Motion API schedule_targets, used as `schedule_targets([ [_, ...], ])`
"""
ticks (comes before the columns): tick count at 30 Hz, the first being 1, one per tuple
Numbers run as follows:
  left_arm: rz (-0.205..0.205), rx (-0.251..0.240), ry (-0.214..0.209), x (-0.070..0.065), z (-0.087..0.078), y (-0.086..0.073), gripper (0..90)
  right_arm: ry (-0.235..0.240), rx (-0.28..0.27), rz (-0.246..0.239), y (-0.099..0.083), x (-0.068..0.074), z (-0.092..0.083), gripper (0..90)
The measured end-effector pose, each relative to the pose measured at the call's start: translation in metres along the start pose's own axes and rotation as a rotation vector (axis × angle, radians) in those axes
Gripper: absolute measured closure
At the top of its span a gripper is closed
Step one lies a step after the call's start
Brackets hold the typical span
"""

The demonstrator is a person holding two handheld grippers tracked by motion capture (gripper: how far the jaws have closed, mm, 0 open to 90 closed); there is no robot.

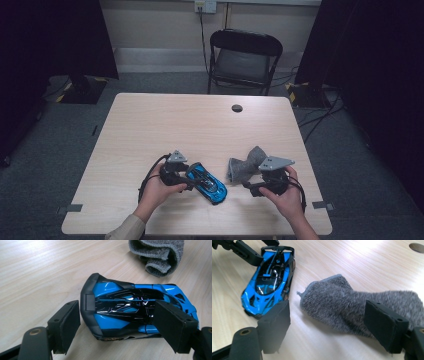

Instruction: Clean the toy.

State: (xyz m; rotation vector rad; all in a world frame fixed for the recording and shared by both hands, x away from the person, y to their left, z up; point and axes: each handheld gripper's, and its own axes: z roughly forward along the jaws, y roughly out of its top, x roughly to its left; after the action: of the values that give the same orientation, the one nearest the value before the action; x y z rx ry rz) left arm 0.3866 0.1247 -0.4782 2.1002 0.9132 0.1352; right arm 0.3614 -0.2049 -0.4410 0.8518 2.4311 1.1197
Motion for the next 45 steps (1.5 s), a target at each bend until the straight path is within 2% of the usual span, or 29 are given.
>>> schedule_targets([
  [4,-0.002,0.0,-0.016,0.002,0.002,0.0,18.9,-0.007,0.016,-0.029,0.006,-0.004,0.009,24.2],
  [7,0.008,0.012,-0.021,0.001,0.002,-0.001,18.9,0.015,0.029,-0.023,0.008,-0.01,0.016,24.0],
  [16,0.005,0.01,-0.027,0.0,0.004,-0.004,17.1,0.028,0.038,-0.04,0.011,-0.014,0.026,23.9],
  [19,0.006,0.01,-0.024,-0.001,0.004,-0.004,17.3,0.024,0.039,-0.064,0.013,-0.013,0.029,25.2],
  [26,-0.003,0.012,-0.034,0.0,0.004,-0.006,17.5,0.021,0.02,-0.047,0.021,-0.019,0.028,22.9],
  [29,-0.007,0.016,-0.042,0.001,0.004,-0.006,17.7,0.028,0.03,-0.043,0.02,-0.022,0.033,22.9],
  [31,-0.011,0.012,-0.042,0.001,0.004,-0.006,17.5,0.023,0.056,-0.042,0.017,-0.023,0.038,22.8],
  [34,-0.002,0.017,-0.039,0.001,0.004,-0.006,17.6,0.03,0.061,-0.048,0.014,-0.021,0.043,21.7],
  [36,-0.004,0.017,-0.038,0.001,0.004,-0.006,17.7,0.023,0.06,-0.061,0.011,-0.019,0.046,21.5],
  [43,-0.001,0.019,-0.039,0.001,0.004,-0.007,17.8,-0.001,0.057,-0.063,0.003,-0.016,0.054,21.1],
  [45,-0.008,0.016,-0.042,0.001,0.004,-0.007,17.7,-0.001,0.075,-0.078,0.002,-0.017,0.056,20.1],
])
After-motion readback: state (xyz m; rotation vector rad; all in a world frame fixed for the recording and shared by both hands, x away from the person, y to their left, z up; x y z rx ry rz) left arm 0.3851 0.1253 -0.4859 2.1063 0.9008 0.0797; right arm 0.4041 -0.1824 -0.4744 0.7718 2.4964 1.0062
